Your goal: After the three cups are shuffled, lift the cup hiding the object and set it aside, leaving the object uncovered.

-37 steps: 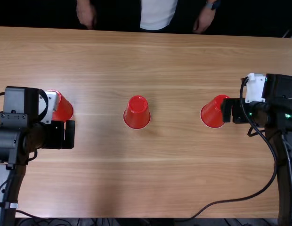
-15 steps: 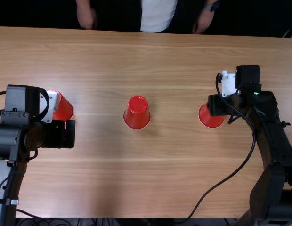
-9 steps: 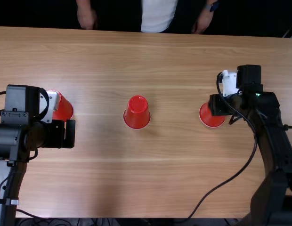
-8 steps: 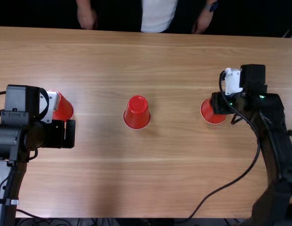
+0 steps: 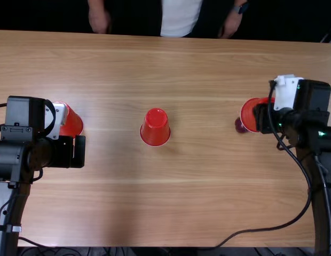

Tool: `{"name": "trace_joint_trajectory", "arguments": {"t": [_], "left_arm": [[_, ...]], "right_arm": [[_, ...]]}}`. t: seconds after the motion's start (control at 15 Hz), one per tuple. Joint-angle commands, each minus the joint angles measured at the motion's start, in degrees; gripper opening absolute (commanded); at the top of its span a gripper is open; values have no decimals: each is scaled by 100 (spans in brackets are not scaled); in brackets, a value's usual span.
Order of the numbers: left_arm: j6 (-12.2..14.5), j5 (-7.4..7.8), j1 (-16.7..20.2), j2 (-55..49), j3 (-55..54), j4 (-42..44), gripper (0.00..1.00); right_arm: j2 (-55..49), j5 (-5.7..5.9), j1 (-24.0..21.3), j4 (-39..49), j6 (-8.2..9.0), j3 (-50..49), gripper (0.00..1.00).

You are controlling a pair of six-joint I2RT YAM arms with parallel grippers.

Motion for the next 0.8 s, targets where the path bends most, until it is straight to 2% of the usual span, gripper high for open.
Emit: {"name": "trace_joint_trajectory", "arguments": {"t": [0.0,0.13,0.4,0.6,0.73], "left_arm": [[23,-2,-37,16,171,-2,100],[23,-2,-37,16,154,9,100],[23,-2,-46,16,154,-2,100],[34,-2,-46,7,154,-2,100],[34,-2,-37,-2,127,-12,100]], "right_arm": [[-331,20,-347,17,-50,-305,16],[-515,20,-646,38,-166,-656,16],[-542,20,-1217,38,-177,-1307,16],[-489,41,-1489,260,-324,-1764,17],[-480,52,-1498,608,-324,-2036,19]]}}
